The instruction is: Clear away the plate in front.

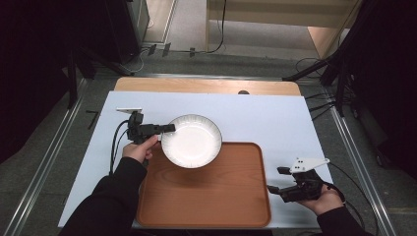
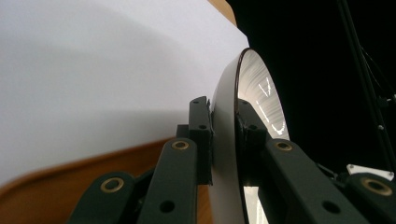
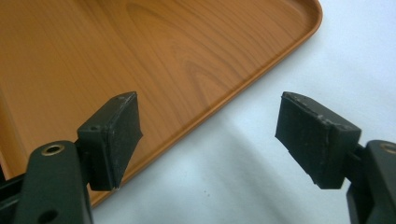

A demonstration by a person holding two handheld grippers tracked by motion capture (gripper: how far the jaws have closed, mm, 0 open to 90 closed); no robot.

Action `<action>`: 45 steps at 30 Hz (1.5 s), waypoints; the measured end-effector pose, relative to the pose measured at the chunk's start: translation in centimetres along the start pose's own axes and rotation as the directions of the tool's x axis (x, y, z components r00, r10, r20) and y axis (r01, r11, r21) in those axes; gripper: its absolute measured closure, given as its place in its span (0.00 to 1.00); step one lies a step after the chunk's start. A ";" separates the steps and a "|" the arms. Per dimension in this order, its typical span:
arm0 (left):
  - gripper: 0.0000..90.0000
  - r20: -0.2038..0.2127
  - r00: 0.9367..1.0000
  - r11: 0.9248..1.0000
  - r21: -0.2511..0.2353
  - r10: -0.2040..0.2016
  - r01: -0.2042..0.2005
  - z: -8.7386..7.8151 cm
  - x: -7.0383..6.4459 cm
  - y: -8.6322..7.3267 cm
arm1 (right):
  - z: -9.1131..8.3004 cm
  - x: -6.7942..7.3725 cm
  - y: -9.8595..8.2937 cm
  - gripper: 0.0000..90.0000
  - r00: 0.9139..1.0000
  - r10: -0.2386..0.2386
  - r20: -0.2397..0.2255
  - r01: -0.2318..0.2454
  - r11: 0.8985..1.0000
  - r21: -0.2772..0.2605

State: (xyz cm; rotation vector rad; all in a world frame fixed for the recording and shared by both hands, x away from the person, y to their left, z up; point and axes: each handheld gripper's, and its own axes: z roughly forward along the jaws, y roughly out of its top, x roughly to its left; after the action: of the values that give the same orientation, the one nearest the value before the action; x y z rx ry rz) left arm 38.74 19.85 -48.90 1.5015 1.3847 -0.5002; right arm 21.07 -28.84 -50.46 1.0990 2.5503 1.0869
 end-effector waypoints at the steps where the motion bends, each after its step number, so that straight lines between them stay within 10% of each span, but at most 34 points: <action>1: 0.90 0.004 1.000 1.000 0.004 0.005 -0.005 -0.1 -0.1 -0.3 | 0.0 0.0 0.0 0.25 1.000 0.005 -0.001 -0.005 1.000 0.002; 29: 0.88 -0.016 0.999 0.994 0.109 0.031 -0.029 0.1 0.4 -6.1 | 0.2 0.1 0.2 0.25 1.000 -0.009 -0.010 0.009 1.000 0.006; 45: 0.88 -0.043 0.998 0.991 0.121 0.053 -0.048 1.3 0.4 -6.8 | 0.2 0.2 0.3 0.25 1.000 -0.005 -0.014 0.006 1.000 0.013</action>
State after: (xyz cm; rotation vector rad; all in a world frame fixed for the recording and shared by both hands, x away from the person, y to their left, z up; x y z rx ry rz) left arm 32.99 17.95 -52.35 1.6503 1.3688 -0.5283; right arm 21.19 -28.46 -50.43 1.0907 2.5731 1.0815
